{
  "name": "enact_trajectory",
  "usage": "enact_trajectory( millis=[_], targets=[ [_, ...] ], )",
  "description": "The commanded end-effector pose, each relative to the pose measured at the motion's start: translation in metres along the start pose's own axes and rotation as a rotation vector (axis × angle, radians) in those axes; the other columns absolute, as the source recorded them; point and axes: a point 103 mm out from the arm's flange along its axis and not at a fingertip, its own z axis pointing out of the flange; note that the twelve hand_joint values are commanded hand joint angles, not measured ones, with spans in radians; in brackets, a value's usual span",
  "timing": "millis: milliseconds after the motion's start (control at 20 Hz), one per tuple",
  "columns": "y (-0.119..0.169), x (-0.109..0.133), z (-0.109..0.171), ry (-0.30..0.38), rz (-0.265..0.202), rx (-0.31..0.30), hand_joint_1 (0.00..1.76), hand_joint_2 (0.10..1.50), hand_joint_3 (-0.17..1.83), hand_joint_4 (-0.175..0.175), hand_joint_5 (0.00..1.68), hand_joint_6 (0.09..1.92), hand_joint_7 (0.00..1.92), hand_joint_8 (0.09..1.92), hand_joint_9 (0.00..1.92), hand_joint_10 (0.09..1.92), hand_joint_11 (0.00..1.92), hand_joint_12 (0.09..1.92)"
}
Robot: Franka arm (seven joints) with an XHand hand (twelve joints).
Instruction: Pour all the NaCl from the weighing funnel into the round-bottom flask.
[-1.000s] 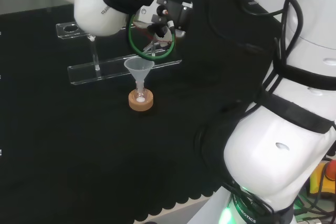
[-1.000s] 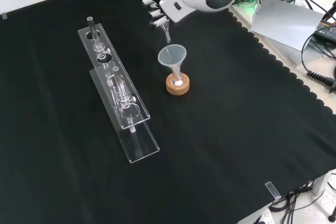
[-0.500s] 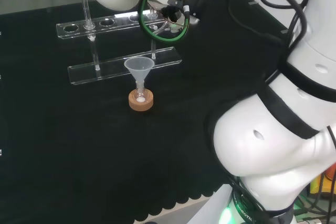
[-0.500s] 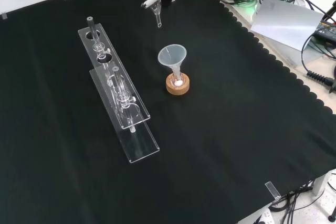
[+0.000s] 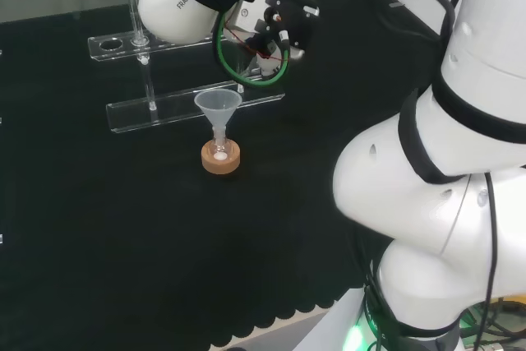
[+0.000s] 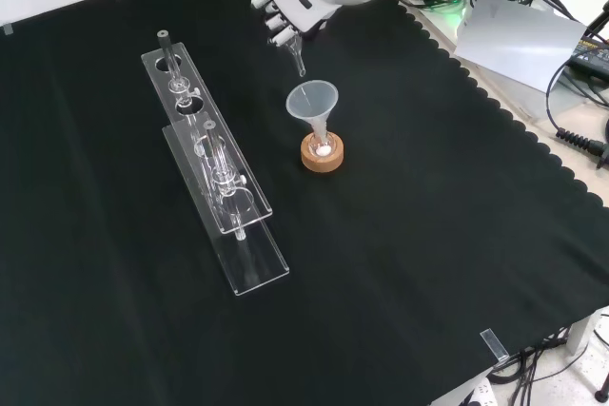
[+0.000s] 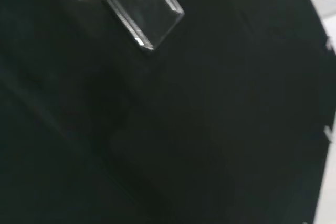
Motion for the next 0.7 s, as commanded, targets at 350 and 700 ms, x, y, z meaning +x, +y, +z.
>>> enact_trajectory(
  millis=[350, 700],
  targets=[
    [0.007, -0.024, 0.045, 0.248, 0.018, -0.064, 1.25, 1.04, -0.01, 0.059, 1.16, 0.76, 1.19, 0.65, 1.43, 0.16, 1.14, 0.81],
    [0.006, -0.027, 0.054, 0.299, 0.027, -0.076, 1.25, 1.04, -0.01, 0.059, 1.16, 0.76, 1.19, 0.65, 1.43, 0.16, 1.14, 0.81]
  ],
)
